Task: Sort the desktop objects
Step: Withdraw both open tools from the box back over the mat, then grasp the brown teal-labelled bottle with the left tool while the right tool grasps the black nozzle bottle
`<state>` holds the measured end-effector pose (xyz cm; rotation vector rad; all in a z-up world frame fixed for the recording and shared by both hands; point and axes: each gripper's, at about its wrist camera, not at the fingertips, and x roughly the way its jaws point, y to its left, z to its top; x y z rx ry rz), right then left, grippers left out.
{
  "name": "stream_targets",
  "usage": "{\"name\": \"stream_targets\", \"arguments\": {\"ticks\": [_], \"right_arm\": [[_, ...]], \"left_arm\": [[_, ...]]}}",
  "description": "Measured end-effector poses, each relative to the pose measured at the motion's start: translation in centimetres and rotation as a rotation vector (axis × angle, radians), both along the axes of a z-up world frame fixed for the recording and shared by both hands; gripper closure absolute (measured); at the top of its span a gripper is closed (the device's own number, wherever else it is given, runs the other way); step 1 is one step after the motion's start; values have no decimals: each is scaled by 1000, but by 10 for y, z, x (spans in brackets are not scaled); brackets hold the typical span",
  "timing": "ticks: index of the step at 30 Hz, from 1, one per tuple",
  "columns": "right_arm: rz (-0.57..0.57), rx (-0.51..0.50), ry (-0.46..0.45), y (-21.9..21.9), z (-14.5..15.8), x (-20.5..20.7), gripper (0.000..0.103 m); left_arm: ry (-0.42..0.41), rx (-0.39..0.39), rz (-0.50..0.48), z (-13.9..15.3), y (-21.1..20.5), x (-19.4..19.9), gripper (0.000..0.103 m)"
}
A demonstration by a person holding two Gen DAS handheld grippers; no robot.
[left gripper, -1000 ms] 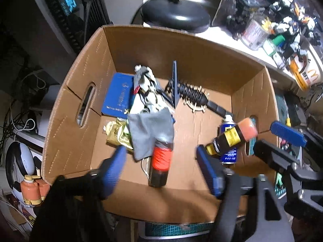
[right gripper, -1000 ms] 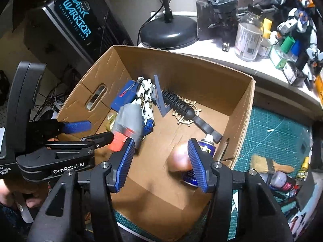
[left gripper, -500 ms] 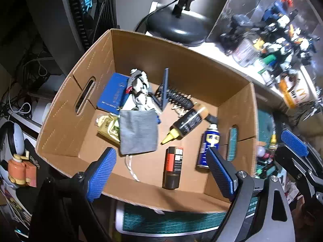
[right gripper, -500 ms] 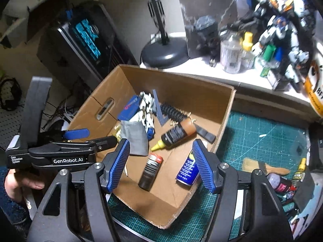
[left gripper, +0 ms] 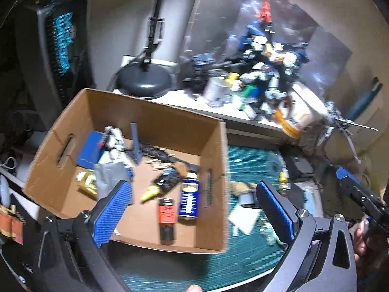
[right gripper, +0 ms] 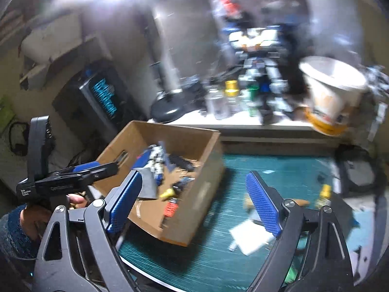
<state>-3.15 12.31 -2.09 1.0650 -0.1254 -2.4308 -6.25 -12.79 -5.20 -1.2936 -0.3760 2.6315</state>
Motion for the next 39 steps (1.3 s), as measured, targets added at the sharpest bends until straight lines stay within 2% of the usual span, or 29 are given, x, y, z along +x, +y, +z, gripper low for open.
{"name": "stream_targets", "arguments": {"ticks": [5, 12, 13, 15, 18, 20, 26, 29, 31, 32, 33, 35, 39], "right_arm": [[-163, 13, -34, 72, -11, 16, 13], [-379, 57, -145, 154, -40, 50, 13], [-409, 68, -168, 162, -45, 55, 14], [-463, 82, -210, 178, -55, 65, 24], [-525, 84, -279, 195, -69, 77, 33], [-551, 84, -305, 201, -74, 83, 34], [-556, 18, -364, 218, -98, 82, 43], [-524, -28, -406, 226, -120, 65, 51], [-511, -45, -457, 231, -137, 53, 58], [-501, -59, -479, 235, -147, 44, 60], [-493, -74, -492, 238, -155, 38, 60], [-477, -105, -516, 244, -172, 25, 61], [-428, -114, -571, 245, -202, 0, 66]], "left_arm": [[-4, 22, -103, -3, 37, 1, 0], [-17, 45, -258, -9, 88, 1, 0], [-18, 49, -280, -10, 96, 1, 0], [-25, 71, -330, -15, 109, 0, 0], [-67, 81, -395, -26, 131, -3, 0], [-78, 70, -434, -34, 146, -3, 0], [-89, -53, -539, -65, 202, -7, 0], [-90, -115, -573, -82, 230, -11, 1], [-99, -156, -593, -95, 248, -15, 10], [-123, -159, -611, -105, 258, -18, 21], [-146, -162, -629, -114, 268, -21, 28], [-194, -170, -657, -132, 285, -27, 34], [-256, -144, -691, -164, 316, -37, 34]]}}
